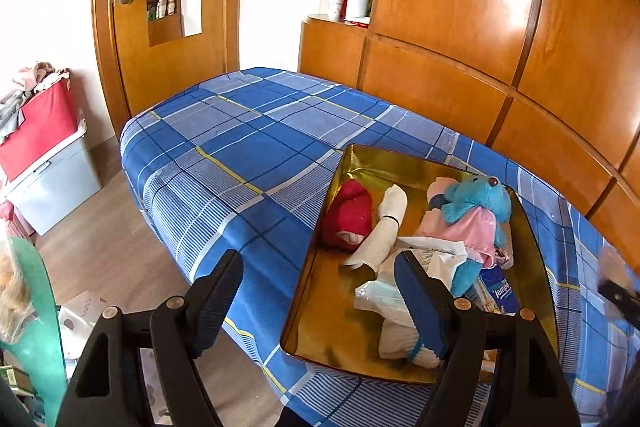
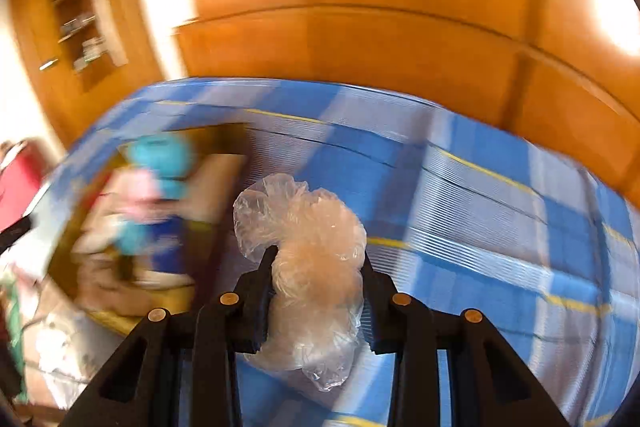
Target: Organize soft objects
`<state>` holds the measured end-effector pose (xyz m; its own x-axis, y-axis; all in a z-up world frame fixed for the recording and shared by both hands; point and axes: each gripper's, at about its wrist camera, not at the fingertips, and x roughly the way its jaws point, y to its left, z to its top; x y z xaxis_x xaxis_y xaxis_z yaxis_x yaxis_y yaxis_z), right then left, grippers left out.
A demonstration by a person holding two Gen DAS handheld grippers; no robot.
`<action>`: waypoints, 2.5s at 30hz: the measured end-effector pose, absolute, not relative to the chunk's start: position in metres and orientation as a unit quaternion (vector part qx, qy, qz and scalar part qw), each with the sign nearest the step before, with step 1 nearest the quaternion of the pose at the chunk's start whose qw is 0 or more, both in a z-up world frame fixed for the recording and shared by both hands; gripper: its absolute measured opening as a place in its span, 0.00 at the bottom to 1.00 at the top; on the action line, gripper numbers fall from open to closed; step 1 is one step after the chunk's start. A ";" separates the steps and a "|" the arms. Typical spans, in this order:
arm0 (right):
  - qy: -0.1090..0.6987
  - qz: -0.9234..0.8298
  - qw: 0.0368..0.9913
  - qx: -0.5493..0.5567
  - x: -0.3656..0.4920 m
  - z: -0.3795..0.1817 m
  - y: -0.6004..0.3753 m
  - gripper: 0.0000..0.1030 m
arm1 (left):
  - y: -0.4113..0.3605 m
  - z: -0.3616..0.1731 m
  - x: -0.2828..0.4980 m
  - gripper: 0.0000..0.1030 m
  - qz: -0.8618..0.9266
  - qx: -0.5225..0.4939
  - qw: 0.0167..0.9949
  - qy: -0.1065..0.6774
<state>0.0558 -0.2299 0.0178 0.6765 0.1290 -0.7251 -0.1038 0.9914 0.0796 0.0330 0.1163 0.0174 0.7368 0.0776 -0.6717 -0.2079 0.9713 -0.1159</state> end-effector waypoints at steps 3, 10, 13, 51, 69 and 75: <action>0.404 0.131 0.906 -0.011 0.063 0.023 -0.179 0.34 | 0.115 0.017 0.033 0.76 0.075 -0.091 0.927 0.356; 0.435 0.195 0.878 -0.046 0.087 0.014 -0.096 0.34 | 0.118 0.015 0.031 0.76 0.078 -0.095 0.926 0.357; 0.464 0.185 0.866 -0.031 0.100 -0.001 -0.084 0.35 | 0.119 0.013 0.031 0.76 0.077 -0.094 0.925 0.360; 0.341 0.088 0.935 -0.033 0.040 0.019 -0.096 0.57 | 0.080 0.042 0.004 0.95 0.064 -0.046 0.949 0.306; 0.327 0.075 0.942 -0.024 0.032 0.022 -0.110 0.57 | 0.061 0.042 0.000 0.96 0.051 -0.031 0.949 0.311; 0.326 0.074 0.942 -0.023 0.032 0.021 -0.110 0.57 | 0.059 0.041 0.000 0.96 0.051 -0.030 0.948 0.313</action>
<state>0.0321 -0.1103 0.0210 0.7761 0.1251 -0.6181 -0.1551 0.9879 0.0052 0.0005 0.0590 0.0406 0.7987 0.0786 -0.5965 -0.1161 0.9929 -0.0247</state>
